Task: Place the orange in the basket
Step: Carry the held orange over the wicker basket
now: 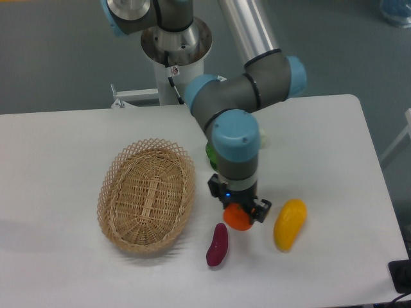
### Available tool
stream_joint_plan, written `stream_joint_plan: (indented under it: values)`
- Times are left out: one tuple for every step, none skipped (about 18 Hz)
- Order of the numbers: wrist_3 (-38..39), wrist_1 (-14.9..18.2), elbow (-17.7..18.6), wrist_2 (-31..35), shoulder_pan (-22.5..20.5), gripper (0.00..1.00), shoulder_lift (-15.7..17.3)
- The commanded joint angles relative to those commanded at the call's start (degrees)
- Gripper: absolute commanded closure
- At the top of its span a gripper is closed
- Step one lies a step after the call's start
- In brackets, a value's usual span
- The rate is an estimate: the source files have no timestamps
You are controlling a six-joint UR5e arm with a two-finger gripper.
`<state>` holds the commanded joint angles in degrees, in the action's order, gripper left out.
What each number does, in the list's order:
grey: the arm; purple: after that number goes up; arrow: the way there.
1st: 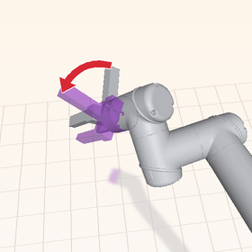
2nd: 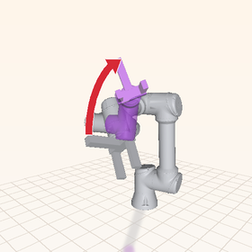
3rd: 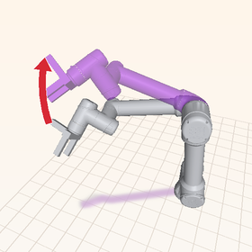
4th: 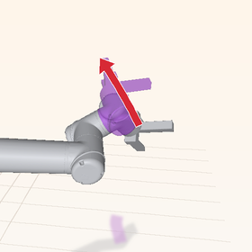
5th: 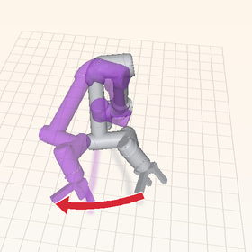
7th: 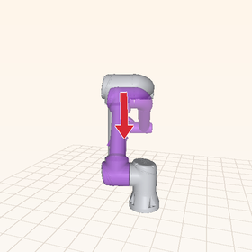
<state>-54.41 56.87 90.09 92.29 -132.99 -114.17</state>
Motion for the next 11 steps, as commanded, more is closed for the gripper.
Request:
stream_joint_plan:
  values:
    - [0.79, 0.09, 0.18, -0.18, 1.05, 0.42, 0.18]
    - [1.32, 0.09, 0.35, -0.44, 2.02, 0.42, 0.44]
    - [1.94, 0.00, 0.96, -0.62, 2.90, 0.42, 0.53]
    - [2.55, 0.00, 1.66, -0.62, 4.30, 0.42, 0.88]
    - [2.91, -0.09, 2.37, -0.62, 5.45, 0.42, 0.88]
    - [3.26, -0.09, 2.72, -0.09, 6.59, 0.42, 0.71]
    - [3.43, -0.26, 2.99, 0.08, 7.99, 0.42, 0.27]
    - [3.44, -0.35, 3.51, 0.09, 8.70, 0.42, 0.27]
    - [3.61, -0.44, 4.39, 0.09, 9.41, 0.41, 0.35]
    - [3.79, -0.70, 4.92, 0.09, 10.02, 0.40, 0.27]
    - [3.79, -0.70, 5.18, 0.00, 10.64, 0.39, 0.18]
